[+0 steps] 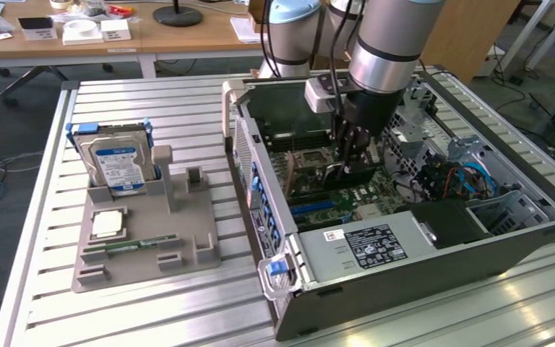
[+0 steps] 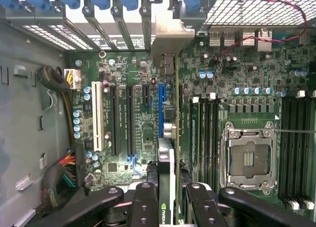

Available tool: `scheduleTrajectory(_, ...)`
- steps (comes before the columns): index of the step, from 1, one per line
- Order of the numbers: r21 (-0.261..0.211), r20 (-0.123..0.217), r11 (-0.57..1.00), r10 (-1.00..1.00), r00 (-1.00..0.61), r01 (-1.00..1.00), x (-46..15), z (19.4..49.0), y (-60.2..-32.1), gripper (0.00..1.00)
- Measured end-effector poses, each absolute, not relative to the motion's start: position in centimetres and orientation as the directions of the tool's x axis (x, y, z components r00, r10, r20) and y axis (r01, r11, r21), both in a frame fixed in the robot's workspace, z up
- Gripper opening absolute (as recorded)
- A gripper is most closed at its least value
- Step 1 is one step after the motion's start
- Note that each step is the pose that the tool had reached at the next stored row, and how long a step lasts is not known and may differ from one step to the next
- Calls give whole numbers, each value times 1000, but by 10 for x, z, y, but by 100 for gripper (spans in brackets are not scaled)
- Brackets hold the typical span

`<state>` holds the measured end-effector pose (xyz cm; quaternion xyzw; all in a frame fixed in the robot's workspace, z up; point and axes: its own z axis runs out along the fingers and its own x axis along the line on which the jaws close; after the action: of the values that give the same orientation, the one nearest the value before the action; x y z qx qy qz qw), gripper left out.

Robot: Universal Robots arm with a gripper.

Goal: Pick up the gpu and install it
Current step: 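Insert the gpu into the slot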

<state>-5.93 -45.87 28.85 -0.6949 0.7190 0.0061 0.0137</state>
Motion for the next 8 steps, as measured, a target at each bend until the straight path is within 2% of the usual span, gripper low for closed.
scheduleTrajectory(8, -16, -31, 34, -999, -33, -999, -64, 286, -459, 27)
